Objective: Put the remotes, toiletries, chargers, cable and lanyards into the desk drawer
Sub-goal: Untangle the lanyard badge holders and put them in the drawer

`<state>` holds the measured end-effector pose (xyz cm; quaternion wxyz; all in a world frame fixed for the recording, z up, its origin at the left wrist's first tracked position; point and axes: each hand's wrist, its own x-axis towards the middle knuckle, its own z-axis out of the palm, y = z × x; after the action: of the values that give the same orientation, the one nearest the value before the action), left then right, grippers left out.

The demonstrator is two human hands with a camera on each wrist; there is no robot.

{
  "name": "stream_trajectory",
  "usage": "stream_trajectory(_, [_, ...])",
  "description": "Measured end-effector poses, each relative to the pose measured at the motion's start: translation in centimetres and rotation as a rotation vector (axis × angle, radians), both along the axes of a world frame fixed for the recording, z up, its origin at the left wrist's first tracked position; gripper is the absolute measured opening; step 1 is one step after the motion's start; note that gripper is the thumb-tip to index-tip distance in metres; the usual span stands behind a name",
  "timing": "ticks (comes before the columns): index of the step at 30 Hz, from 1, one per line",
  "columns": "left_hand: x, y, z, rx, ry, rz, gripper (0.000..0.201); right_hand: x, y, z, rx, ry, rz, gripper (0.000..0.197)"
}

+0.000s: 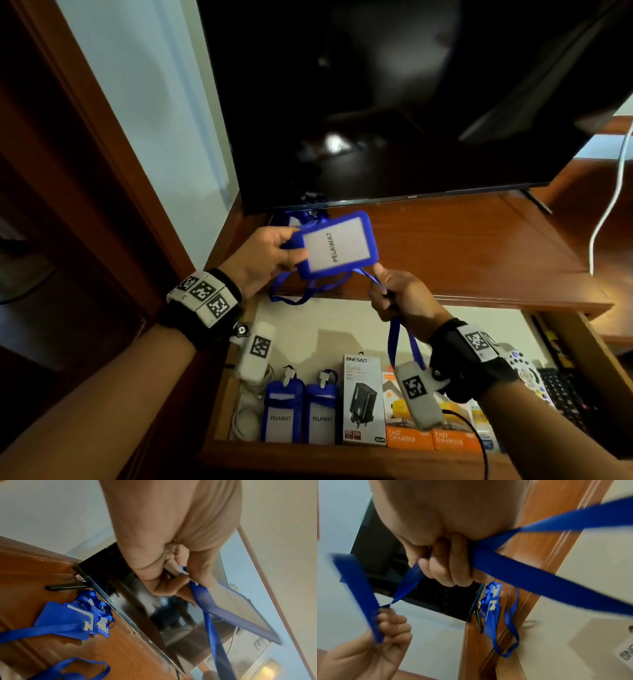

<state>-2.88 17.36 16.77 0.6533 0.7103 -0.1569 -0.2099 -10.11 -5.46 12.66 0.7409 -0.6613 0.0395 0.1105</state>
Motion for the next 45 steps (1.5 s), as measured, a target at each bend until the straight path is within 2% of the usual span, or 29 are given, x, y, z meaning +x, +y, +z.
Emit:
stream_trajectory(2, [0.6,0.1,-0.5,0.044,-0.047,0.140,0.021,-0.4,0.2,-0.1,-0.156,-0.050,0.013,0.042])
stream_trajectory(6, [0.8,-0.8,-1.4,0.110,-0.102,0.499,0.010,-1.5,2.0,1.4,-0.318,-0.160,0.101,0.037])
stream_trajectory(9, [0.0,-1.9,-2.2,0.230,-0.187,0.555,0.004,-2.5,3.3,3.3,-0.426,-0.225,0.191,0.033])
stream_trajectory(12, [-1.6,-2.8,-3.7,0.466,-0.254,0.456,0.018,-2.8,3.7,5.2,-0.475,-0.298,0.255,0.029])
stream_trajectory(14, [-2.9,-3.2,-4.7,0.565,-0.348,0.362,0.015,-2.4,3.4,6.1,-0.559,-0.344,0.276,0.029])
stream_trajectory(18, [-4.7,-3.2,-5.1,0.685,-0.391,0.007,0.014,-0.8,1.6,5.2,-0.729,-0.303,0.339,0.031])
stream_trajectory(21, [-5.4,-2.6,-4.7,0.675,-0.376,-0.258,0.016,0.3,-0.6,3.1,-0.779,-0.179,0.353,0.031])
stream_trajectory(23, [-5.9,-2.1,-4.6,0.585,-0.345,-0.311,0.016,0.3,-1.7,1.2,-0.745,-0.103,0.383,0.031])
stream_trajectory(25, [-6.2,-1.8,-4.5,0.475,-0.310,-0.261,0.017,-0.3,-2.3,-1.2,-0.585,0.010,0.380,0.031])
stream_trajectory(27, [-6.3,-1.8,-4.6,0.377,-0.257,-0.184,0.017,-1.2,-2.0,-3.4,-0.436,0.098,0.305,0.023])
stream_trajectory(29, [-6.5,-2.0,-4.8,0.311,-0.192,-0.111,0.018,-2.1,-1.2,-4.7,-0.382,0.166,0.207,0.025])
stream_trajectory(31, [-6.8,-2.3,-5.2,0.197,-0.084,-0.015,0.021,-2.8,0.2,-5.2,-0.284,0.220,0.118,0.014])
stream_trajectory(33, [-6.9,-2.8,-5.5,0.045,0.059,0.127,0.023,-2.9,1.6,-5.5,-0.066,0.238,0.099,0.018])
stream_trajectory(36, [-6.2,-3.5,-6.0,-0.082,0.187,0.314,0.019,-2.4,3.5,-5.9,0.071,0.227,0.105,0.034])
stream_trajectory(39, [-5.3,-4.4,-6.1,-0.151,0.206,0.475,0.018,-1.9,5.0,-5.7,0.058,0.188,0.088,0.042])
stream_trajectory(41, [-4.7,-4.6,-6.3,-0.139,0.160,0.580,0.015,-1.9,5.9,-5.4,-0.012,0.162,0.081,0.043])
stream_trajectory(43, [-4.3,-4.3,-6.8,0.019,0.015,0.623,0.011,-1.9,6.5,-4.7,-0.155,0.105,0.088,0.042])
stream_trajectory(45, [-4.2,-3.4,-7.7,0.187,-0.095,0.616,0.011,-1.8,6.6,-3.8,-0.399,0.026,0.144,0.041])
